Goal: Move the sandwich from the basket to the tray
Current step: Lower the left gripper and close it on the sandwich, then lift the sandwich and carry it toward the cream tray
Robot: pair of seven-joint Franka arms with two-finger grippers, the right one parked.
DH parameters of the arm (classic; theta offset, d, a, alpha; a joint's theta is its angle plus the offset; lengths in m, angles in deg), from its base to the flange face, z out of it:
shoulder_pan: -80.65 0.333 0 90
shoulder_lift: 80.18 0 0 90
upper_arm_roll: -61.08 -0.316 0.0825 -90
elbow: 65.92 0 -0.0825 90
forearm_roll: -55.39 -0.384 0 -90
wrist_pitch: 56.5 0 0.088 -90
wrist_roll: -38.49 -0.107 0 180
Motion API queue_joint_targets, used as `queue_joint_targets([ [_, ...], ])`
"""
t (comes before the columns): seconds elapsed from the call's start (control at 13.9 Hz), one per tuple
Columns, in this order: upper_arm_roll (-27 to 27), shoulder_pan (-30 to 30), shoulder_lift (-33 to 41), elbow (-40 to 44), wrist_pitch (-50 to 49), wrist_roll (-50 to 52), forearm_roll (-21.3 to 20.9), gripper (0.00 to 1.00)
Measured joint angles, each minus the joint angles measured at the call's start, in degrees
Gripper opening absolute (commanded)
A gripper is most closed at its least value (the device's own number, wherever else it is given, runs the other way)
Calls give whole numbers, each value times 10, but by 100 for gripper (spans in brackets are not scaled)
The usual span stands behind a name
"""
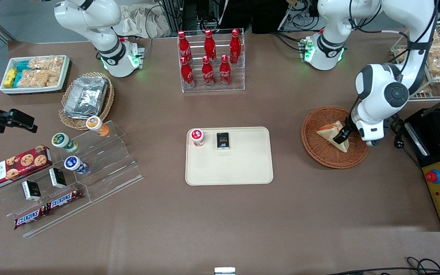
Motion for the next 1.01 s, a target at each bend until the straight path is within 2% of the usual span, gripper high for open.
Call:
queue_joint_targets([
  [0.07, 0, 0, -4, -9, 13, 0, 0, 73],
  [0.14, 0, 0, -8, -19, 31, 0, 0, 25],
  [0.22, 0, 0, -13, -26, 44, 0, 1, 0],
  [0.79, 1, -12, -17, -25, 55, -27, -1, 0],
  [1.01, 14, -13, 16, -8, 1, -83, -5, 0],
])
